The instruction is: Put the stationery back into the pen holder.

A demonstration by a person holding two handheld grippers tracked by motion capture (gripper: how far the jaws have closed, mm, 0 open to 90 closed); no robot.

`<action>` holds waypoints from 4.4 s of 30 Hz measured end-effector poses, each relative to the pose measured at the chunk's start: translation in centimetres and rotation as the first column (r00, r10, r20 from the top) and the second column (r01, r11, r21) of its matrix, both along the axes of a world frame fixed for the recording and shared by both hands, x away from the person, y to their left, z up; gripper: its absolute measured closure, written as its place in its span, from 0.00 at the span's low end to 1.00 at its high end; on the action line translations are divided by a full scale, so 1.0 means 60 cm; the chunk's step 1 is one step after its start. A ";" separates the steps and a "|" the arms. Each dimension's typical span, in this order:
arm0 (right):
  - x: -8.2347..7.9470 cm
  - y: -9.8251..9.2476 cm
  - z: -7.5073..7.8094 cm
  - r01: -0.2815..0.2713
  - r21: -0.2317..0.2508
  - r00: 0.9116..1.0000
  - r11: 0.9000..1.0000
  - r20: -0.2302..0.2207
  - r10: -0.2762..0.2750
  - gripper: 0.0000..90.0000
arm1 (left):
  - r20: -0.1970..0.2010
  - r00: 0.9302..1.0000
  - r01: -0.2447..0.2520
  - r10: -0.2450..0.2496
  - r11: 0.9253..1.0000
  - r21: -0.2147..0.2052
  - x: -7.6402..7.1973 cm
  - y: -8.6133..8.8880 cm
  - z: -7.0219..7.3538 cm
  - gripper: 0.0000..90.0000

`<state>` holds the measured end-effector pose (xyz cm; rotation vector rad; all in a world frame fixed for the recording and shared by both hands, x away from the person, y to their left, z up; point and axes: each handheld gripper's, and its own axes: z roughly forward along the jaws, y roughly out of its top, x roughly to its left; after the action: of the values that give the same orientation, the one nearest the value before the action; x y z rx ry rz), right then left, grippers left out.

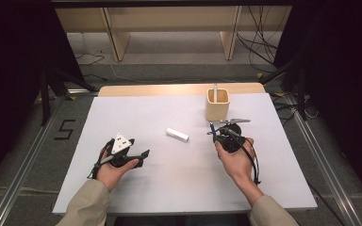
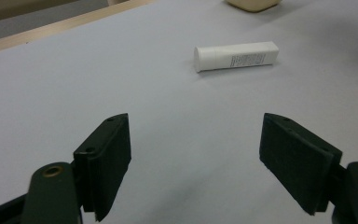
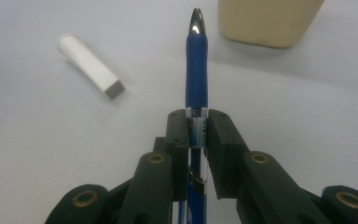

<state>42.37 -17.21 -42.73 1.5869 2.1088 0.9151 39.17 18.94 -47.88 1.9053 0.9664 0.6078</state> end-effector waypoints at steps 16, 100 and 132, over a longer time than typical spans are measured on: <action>0.006 -0.012 0.012 -0.007 0.038 0.996 0.999 0.087 0.004 0.88 | 0.000 1.000 -0.005 0.005 1.000 -0.008 0.000 0.001 0.000 0.28; 0.179 -0.047 0.113 0.030 0.129 0.937 0.991 0.340 -0.073 0.88 | -0.005 1.000 -0.005 0.004 1.000 -0.013 0.002 0.004 -0.001 0.28; 0.242 -0.050 0.109 0.069 0.142 0.918 0.987 0.378 -0.118 0.88 | -0.006 1.000 -0.003 0.003 1.000 -0.013 0.002 0.004 -0.001 0.28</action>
<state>56.89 -20.20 -36.19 1.4094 1.7171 1.2344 39.31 19.21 -47.95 1.8956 0.9748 0.5967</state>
